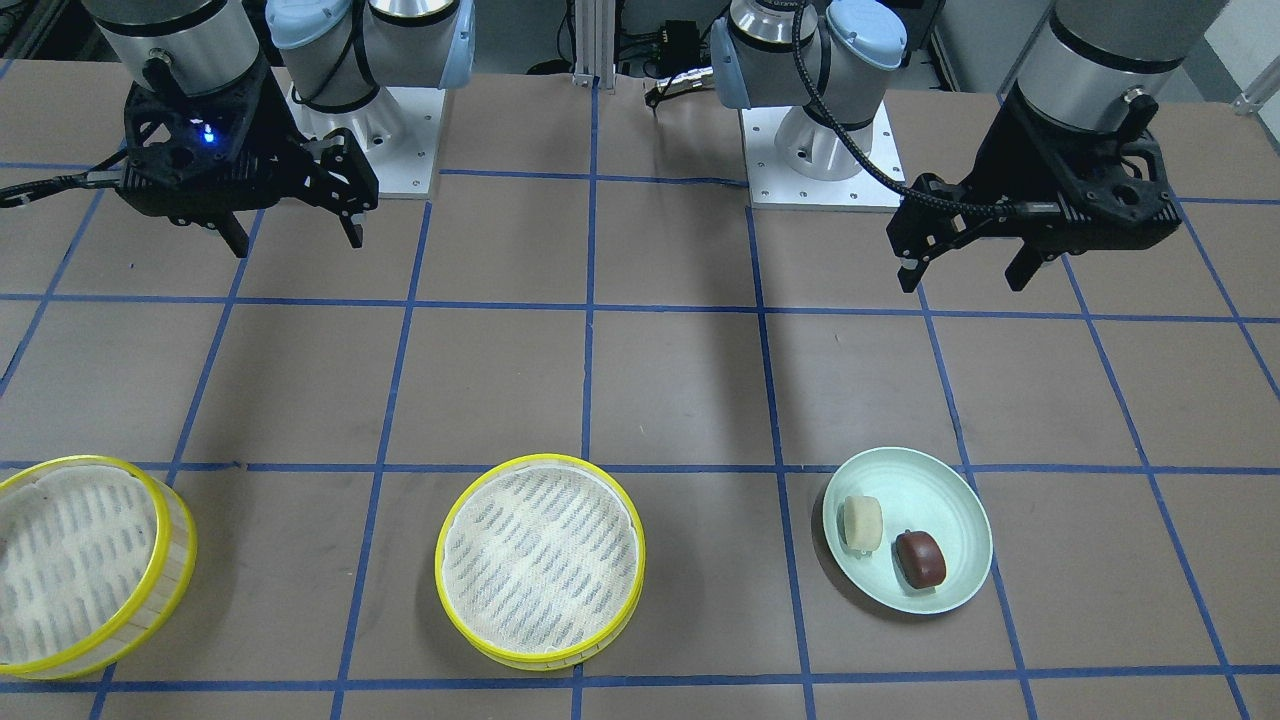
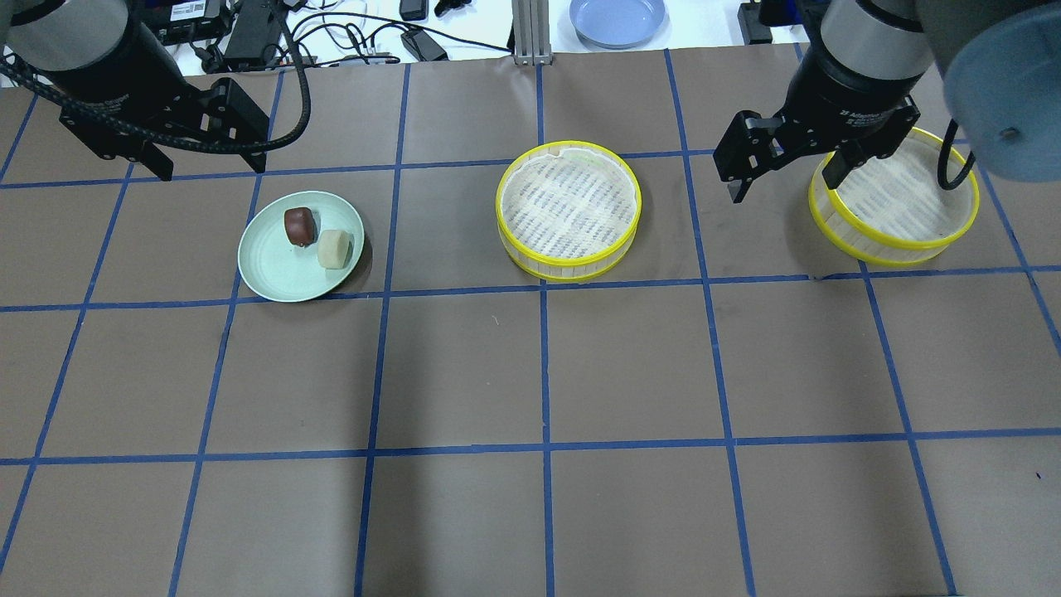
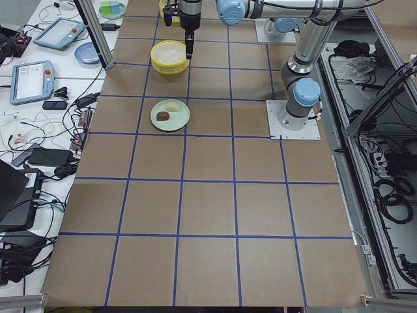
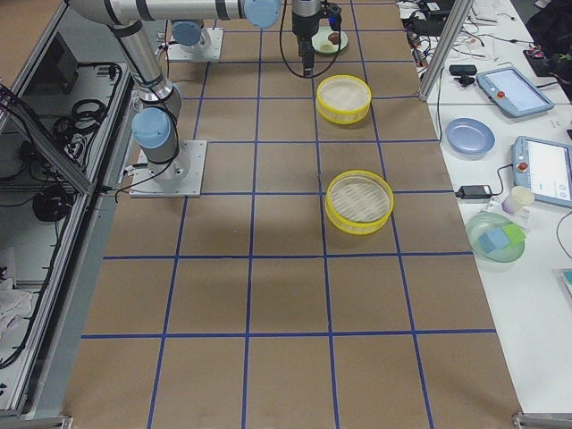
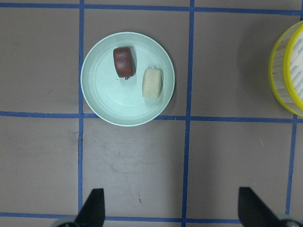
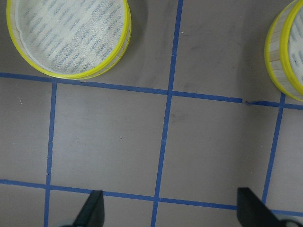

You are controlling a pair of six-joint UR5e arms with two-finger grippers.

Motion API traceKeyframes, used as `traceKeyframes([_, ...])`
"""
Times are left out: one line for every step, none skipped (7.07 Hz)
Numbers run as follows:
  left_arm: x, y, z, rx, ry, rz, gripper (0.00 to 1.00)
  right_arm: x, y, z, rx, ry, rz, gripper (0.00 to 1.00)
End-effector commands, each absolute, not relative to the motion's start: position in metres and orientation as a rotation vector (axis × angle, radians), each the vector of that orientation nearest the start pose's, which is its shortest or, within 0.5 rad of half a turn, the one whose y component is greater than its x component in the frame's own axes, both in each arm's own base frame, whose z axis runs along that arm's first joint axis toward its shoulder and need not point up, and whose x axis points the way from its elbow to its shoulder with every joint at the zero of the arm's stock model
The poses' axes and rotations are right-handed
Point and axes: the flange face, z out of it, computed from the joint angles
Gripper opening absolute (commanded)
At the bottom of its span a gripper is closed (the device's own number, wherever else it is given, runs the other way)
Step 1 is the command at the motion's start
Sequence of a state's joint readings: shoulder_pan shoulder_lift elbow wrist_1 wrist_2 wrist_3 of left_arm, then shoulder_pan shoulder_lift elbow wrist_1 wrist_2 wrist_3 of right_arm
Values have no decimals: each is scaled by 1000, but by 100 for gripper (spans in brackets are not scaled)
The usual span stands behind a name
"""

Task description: Stack buns with steamer

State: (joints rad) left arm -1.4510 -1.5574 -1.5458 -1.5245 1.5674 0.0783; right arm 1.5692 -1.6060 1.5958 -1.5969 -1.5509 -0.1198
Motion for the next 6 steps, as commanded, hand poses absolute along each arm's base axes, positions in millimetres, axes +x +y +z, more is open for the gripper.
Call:
traceKeyframes([-74,-504,509,-62,3135,-123,100,135,-481,495,-185,3118,-57,100])
traceKeyframes([-76,-506,509,-61,3153,-134,100,135,-481,495,-185,3118,-57,100])
traceKeyframes([-74,-508,508,-68,3167,-139,100,135,-481,496,-185,3118,-59,100])
traceKeyframes([-66,-515,500,-81,3162,-119,100,135,-481,495,-185,3118,-57,100])
traceKeyframes([-61,-524,494,-78,3157,-145,100,135,-481,495,-185,3118,-57,100])
traceKeyframes([-56,-541,474,-88,3156,-136,100,135,-481,495,-187,3118,-57,100])
